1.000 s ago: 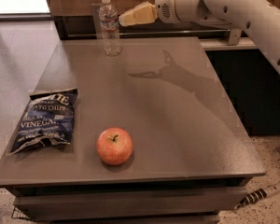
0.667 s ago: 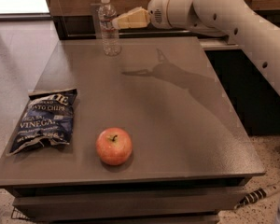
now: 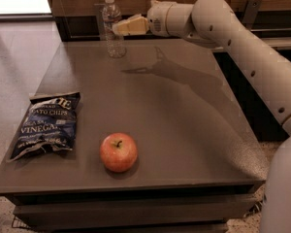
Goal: Move water bottle near blue chip bag
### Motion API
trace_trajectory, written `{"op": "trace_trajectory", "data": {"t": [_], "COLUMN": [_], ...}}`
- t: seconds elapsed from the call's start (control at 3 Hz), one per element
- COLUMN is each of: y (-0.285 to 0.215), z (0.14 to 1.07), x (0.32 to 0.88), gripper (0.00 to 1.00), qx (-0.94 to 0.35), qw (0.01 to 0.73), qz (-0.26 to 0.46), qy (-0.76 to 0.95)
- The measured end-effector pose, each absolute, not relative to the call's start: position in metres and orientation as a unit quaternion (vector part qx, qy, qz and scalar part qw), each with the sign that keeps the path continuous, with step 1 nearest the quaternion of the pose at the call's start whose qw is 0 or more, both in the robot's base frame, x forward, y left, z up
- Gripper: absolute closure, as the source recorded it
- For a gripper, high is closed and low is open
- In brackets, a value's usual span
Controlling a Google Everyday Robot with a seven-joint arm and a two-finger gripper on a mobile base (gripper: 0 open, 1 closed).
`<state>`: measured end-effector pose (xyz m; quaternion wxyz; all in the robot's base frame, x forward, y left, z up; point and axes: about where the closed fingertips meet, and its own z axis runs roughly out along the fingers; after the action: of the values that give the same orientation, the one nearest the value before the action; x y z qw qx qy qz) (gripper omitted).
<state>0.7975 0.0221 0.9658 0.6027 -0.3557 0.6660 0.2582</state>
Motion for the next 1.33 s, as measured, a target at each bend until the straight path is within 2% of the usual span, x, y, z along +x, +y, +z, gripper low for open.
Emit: {"op": "trace_trajectory", "data": {"t": [1.33], "y": [0.074], "z": [0.943], "x": [0.835], "gripper": [0.00], "qx": [-0.358], "qw": [0.607], "qz": [0.305], "qy": [0.640]}}
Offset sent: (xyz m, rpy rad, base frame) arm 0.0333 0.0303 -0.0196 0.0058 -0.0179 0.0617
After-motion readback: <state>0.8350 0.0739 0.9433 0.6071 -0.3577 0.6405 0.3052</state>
